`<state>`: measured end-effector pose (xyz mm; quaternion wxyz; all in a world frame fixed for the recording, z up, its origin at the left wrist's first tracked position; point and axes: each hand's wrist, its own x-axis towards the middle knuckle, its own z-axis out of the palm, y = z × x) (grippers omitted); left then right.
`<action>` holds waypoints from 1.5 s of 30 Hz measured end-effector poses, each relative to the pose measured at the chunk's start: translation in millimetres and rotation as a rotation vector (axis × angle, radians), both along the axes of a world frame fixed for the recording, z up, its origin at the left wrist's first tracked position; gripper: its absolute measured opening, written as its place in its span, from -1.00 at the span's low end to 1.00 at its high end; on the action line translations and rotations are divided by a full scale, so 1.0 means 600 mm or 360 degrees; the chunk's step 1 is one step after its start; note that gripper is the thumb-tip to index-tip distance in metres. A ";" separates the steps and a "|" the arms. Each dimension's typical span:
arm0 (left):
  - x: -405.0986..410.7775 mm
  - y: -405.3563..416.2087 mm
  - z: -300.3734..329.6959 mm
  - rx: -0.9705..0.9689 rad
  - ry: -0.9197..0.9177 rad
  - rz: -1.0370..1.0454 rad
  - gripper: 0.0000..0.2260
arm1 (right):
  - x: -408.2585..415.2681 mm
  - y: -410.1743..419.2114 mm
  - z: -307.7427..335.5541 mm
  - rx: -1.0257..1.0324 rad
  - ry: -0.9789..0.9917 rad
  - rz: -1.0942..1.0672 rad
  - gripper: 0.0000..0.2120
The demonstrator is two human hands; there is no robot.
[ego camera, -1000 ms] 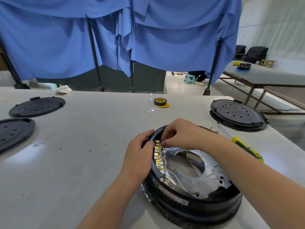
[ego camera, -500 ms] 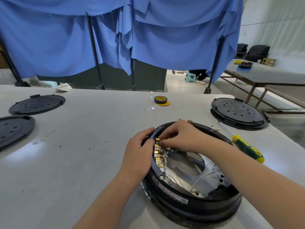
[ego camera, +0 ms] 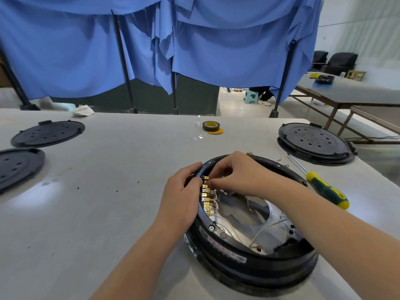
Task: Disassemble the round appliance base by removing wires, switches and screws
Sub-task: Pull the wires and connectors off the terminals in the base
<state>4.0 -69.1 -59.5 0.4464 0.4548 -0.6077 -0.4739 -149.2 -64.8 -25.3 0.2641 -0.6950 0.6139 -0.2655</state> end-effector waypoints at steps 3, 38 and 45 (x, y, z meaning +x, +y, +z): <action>0.000 0.000 0.001 0.0004 0.0005 0.0007 -0.63 | -0.001 0.001 0.001 -0.0017 0.0014 -0.0021 -0.95; -0.001 -0.004 -0.004 -0.0045 0.0030 -0.0015 -0.64 | 0.026 0.042 0.005 -0.0265 0.0275 0.0079 -0.90; 0.000 -0.005 -0.006 -0.0056 0.0025 -0.0019 -0.64 | 0.028 0.041 0.005 -0.0191 0.0294 0.0033 -0.92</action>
